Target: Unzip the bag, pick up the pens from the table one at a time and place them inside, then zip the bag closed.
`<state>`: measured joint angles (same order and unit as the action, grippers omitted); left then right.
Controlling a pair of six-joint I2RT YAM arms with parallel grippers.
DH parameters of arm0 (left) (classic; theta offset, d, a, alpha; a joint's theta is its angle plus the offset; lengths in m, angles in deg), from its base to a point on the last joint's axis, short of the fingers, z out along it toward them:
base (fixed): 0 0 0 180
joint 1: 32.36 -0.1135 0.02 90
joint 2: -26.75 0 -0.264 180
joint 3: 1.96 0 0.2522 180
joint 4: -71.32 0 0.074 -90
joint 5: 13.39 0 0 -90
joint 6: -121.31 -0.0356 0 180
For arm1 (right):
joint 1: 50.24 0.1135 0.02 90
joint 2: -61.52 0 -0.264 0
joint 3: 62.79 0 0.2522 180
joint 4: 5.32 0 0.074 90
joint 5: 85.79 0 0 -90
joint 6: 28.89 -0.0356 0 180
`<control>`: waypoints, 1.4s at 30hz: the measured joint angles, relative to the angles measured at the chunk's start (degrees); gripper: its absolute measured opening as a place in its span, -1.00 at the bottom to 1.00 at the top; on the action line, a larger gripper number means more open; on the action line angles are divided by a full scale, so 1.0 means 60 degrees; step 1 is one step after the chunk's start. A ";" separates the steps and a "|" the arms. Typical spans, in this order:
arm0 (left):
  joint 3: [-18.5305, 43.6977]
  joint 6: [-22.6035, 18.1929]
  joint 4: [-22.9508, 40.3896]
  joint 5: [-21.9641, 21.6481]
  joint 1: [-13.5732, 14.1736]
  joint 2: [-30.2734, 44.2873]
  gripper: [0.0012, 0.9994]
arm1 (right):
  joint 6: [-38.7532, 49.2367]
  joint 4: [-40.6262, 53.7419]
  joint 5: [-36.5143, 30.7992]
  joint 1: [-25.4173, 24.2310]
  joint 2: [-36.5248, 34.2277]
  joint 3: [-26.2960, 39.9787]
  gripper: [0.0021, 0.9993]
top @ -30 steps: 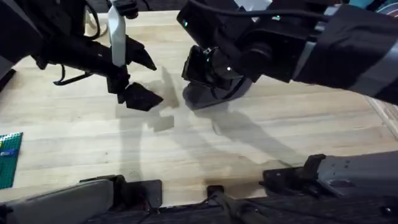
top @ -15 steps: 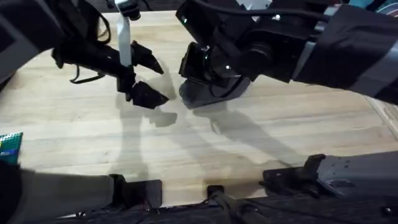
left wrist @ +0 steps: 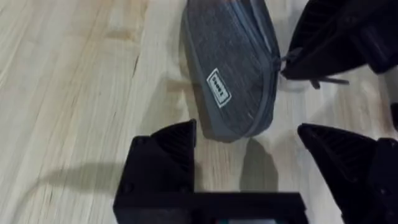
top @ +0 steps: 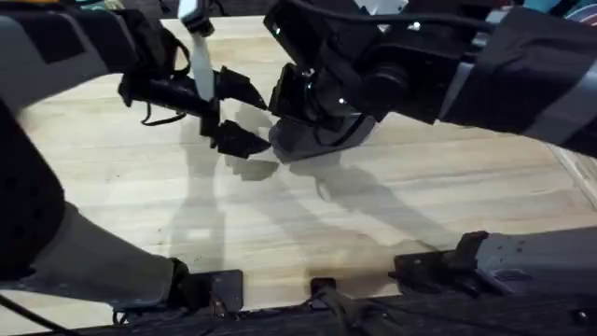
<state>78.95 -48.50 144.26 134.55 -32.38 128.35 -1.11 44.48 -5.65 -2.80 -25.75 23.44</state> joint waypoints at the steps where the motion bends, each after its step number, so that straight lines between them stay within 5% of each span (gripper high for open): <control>1: 0.0000 -0.0004 -0.0076 0.0020 0.0105 0.0035 0.99 | -0.0001 0.0000 0.0000 0.0000 0.0000 0.0000 -0.94; 17: 0.0000 -0.0056 -0.0916 -0.0264 0.1294 0.0067 0.94 | -0.0058 0.0004 0.0073 0.0000 0.0000 0.0000 -0.94; 18: 0.0001 -0.0027 -0.0929 -0.0383 0.1351 0.0067 0.84 | -0.0058 0.0004 0.0076 0.0000 0.0000 0.0000 -0.94; 23: 0.0004 0.0159 -0.1050 -0.0750 0.1520 0.0067 -0.67 | -0.0062 0.0000 0.0076 0.0000 0.0000 0.0000 -0.94; 24: 0.0004 0.0164 -0.1060 -0.0763 0.1532 0.0067 -0.85 | -0.0062 0.0004 0.0081 0.0000 0.0000 0.0000 -0.94; 33: 0.0015 0.0302 -0.1050 -0.0776 0.1535 0.0067 -0.92 | -0.0062 0.0113 0.0222 -0.0288 0.0000 0.0000 -0.94; 42: 0.0015 0.0306 -0.1054 -0.0916 0.1553 0.0069 -0.92 | 0.0015 0.1561 0.0515 -0.1731 0.0176 0.0004 -0.94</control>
<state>79.04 -46.67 137.94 129.05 -23.06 128.76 -1.02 53.84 -2.57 -13.18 -24.69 23.46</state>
